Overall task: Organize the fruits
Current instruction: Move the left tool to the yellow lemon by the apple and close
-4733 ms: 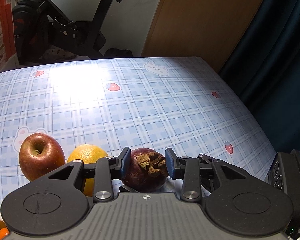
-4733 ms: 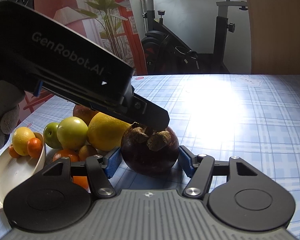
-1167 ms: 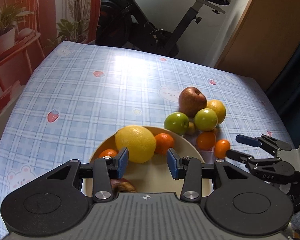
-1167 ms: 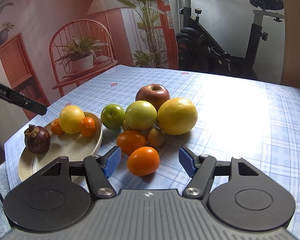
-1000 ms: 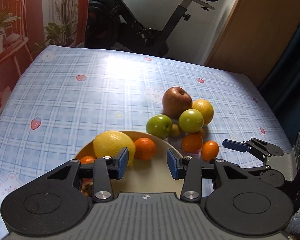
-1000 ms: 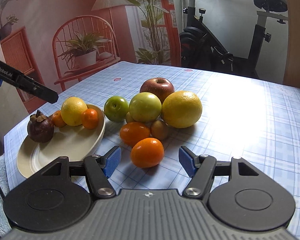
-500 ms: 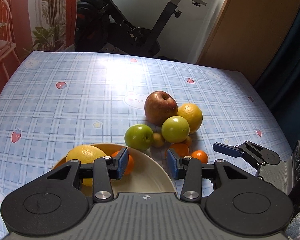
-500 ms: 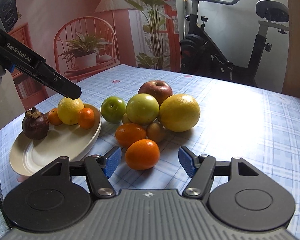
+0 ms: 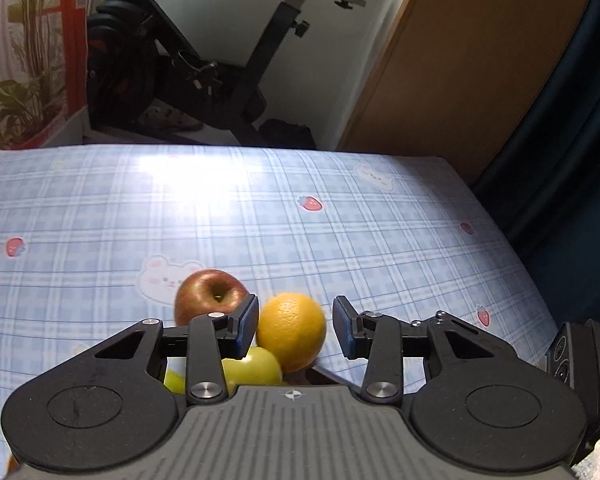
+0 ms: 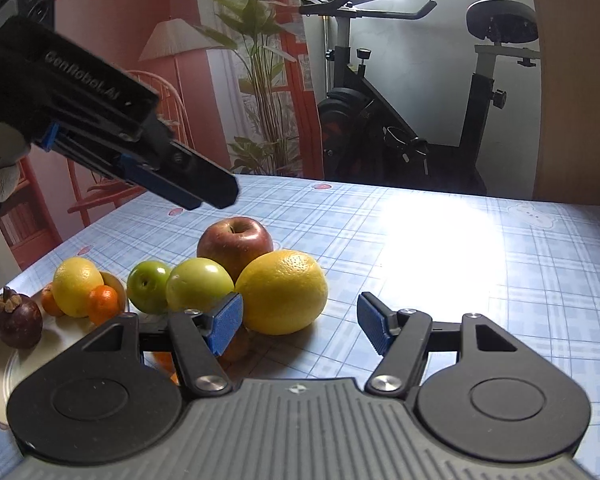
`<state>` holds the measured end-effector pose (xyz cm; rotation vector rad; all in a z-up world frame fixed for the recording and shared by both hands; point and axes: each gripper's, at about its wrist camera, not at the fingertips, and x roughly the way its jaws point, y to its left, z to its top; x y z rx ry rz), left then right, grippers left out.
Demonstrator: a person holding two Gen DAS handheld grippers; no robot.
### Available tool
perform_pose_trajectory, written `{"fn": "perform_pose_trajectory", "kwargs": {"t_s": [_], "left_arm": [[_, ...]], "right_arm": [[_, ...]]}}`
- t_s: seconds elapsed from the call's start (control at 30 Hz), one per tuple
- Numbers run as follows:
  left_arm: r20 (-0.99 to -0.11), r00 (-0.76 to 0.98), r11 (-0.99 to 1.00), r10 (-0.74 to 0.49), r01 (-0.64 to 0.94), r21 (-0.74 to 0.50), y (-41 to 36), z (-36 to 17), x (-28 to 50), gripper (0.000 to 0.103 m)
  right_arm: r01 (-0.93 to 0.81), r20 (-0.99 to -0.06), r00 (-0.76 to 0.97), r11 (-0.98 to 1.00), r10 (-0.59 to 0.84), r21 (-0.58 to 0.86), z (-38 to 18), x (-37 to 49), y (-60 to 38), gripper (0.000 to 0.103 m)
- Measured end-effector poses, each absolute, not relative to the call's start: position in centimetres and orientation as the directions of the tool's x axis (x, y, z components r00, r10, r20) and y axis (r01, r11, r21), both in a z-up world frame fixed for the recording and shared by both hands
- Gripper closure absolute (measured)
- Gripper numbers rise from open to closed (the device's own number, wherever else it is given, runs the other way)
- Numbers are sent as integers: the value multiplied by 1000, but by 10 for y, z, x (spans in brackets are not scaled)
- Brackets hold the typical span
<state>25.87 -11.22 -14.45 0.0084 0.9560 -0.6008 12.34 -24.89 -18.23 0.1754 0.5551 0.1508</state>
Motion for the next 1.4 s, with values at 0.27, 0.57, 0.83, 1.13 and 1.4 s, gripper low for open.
{"fn": "perform_pose_trajectory", "kwargs": {"t_s": [0.27, 0.57, 0.83, 1.13, 1.4], "left_arm": [[-833, 367, 852, -415, 479, -213, -139, -174, 273, 66], [-824, 347, 826, -448, 512, -234, -153, -168, 278, 66], [-810, 331, 791, -484, 561, -243, -172, -166, 270, 66], [-817, 348, 831, -460, 494, -257, -156, -169, 284, 64], [-823, 322, 833, -468, 473, -288, -146, -178, 291, 63]], "right_arm": [[-125, -514, 827, 966, 229, 228, -189, 126, -252, 36], [-136, -511, 826, 964, 238, 229, -189, 129, -252, 36], [-134, -538, 806, 962, 246, 238, -192, 141, -253, 36], [-128, -548, 796, 955, 259, 266, -196, 142, -257, 40], [-110, -541, 799, 948, 263, 297, -196, 140, -263, 40]]}}
